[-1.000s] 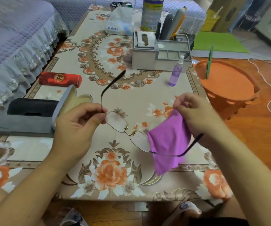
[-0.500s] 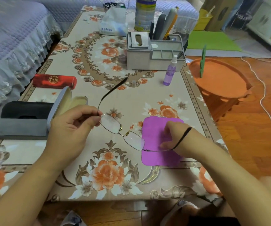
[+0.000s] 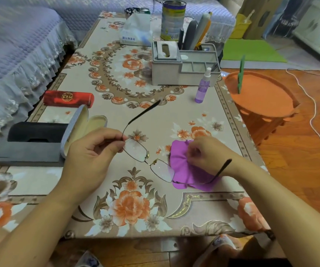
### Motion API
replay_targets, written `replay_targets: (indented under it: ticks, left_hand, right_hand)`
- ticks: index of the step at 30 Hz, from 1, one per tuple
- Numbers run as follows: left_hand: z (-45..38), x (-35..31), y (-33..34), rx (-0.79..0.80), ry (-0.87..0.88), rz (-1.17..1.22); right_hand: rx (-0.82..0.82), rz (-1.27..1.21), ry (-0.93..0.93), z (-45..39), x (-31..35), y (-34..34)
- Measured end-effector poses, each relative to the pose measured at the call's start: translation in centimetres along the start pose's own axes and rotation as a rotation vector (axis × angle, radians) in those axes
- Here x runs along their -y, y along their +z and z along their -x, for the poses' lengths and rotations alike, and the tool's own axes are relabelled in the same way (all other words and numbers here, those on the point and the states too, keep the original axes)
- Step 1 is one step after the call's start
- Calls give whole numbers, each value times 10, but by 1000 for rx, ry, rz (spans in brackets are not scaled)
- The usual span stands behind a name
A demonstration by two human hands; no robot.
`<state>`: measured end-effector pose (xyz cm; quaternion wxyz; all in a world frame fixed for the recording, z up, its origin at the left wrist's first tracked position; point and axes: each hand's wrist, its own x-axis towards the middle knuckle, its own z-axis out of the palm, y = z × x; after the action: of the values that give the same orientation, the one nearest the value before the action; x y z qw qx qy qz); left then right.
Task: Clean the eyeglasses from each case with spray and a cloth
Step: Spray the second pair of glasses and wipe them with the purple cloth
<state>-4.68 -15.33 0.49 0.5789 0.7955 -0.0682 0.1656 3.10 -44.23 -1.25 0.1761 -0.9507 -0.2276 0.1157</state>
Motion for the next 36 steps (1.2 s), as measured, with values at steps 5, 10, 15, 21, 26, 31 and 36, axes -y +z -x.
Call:
replay_targets:
  ticks: [5, 10, 15, 21, 26, 31, 36]
  left_hand:
    - [-2, -5, -1, -52, 34, 30]
    - [-3, -8, -1, -88, 41, 63]
    - [-6, -7, -2, -110, 24, 77]
    - [-9, -6, -2, -121, 30, 38]
    - [-7, -10, 2, -97, 38, 33]
    - [-6, -12, 3, -88, 43, 37]
    - [-5, -13, 6, -45, 37, 61]
  right_hand:
    - [-323, -575, 222, 11, 17, -43]
    - [-306, -1010, 386, 12, 28, -29]
    - [8, -1667, 376, 18, 59, -9]
    - [117, -1704, 299, 21, 73, -10]
    - [184, -1505, 310, 16, 69, 1]
    - [346, -1186, 285, 24, 71, 2]
    - [348, -1189, 246, 24, 79, 9]
